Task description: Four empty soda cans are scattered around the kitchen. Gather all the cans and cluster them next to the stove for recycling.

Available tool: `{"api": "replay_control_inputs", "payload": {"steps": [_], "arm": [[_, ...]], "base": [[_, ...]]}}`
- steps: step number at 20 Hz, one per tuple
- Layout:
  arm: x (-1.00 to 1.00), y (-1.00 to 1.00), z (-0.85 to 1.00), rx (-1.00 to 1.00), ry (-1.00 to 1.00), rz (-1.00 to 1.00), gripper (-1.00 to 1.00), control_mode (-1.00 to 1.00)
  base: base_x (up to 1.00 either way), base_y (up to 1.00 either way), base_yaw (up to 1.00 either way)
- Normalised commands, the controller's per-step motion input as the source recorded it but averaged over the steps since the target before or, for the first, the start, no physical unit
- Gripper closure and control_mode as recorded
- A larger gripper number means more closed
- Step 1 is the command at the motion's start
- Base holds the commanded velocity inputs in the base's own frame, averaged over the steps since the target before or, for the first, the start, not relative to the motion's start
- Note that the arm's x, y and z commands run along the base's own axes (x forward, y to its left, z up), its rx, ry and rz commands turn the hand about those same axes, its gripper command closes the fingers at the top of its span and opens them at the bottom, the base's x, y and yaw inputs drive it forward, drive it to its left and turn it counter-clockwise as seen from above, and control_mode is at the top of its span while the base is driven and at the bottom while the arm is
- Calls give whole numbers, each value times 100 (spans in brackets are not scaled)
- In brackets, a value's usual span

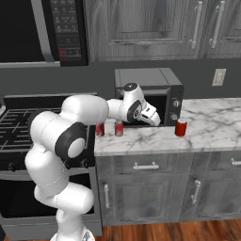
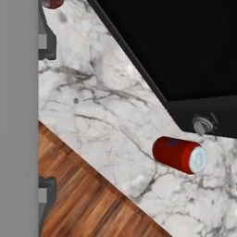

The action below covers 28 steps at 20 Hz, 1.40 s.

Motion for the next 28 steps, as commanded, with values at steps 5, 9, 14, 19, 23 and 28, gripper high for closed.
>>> {"api": "replay_control_inputs", "payload": {"steps": [5, 9, 14, 19, 23, 28], "arm": [[0, -35, 3, -7, 1, 1, -100, -100], [1, -35, 0, -7, 0, 4, -100, -100], [4, -31, 0, -4, 0, 1, -100, -100], [0, -24, 0, 0, 1, 0, -100, -100], [5, -20, 0, 0, 0, 0, -100, -100], [12, -25, 0, 0, -2, 0, -100, -100]], "base": [[0, 0, 0], [0, 0, 0], [0, 0, 0], [0, 0, 0], [0, 0, 0], [0, 0, 0]]}}
